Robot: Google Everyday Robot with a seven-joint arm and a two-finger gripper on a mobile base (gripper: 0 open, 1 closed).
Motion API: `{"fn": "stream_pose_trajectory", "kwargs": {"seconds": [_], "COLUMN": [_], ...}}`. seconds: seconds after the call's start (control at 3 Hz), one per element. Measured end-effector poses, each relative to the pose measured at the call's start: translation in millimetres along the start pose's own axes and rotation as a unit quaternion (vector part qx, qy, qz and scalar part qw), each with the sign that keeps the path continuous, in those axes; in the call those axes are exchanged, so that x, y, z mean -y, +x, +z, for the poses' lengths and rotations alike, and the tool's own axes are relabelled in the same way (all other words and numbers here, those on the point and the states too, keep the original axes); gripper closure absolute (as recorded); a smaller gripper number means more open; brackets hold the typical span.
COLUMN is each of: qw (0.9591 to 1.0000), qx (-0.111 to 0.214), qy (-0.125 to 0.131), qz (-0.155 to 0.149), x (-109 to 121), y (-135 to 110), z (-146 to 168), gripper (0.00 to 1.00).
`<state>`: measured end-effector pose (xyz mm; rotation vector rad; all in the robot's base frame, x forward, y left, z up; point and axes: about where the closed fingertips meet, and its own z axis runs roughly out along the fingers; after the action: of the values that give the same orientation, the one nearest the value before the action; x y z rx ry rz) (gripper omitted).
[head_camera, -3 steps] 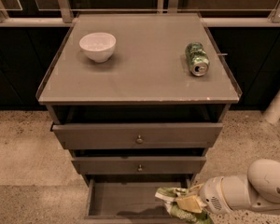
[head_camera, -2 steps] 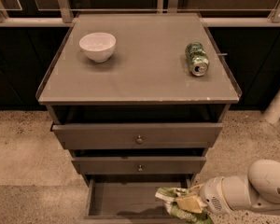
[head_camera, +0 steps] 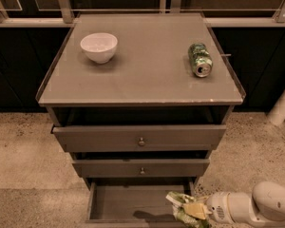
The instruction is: Place green jalapeno chip bag into bottom drawer
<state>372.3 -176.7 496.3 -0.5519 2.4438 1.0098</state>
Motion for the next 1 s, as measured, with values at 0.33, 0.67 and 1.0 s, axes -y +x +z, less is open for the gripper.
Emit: {"fn": "stream_pose_trajectory", "kwargs": {"seconds": [0.33,0.67,1.0], "qw": [0.9995,0.9992,0.9991], "qx": [0.007,-0.003,-0.003], "qy": [0.012,0.017,0.016], "qz": [0.03,0.037,0.039], "x": [45,72,73], "y": [12,11,11], "z": [36,75,76], "gripper": [1.0,1.0,1.0]}}
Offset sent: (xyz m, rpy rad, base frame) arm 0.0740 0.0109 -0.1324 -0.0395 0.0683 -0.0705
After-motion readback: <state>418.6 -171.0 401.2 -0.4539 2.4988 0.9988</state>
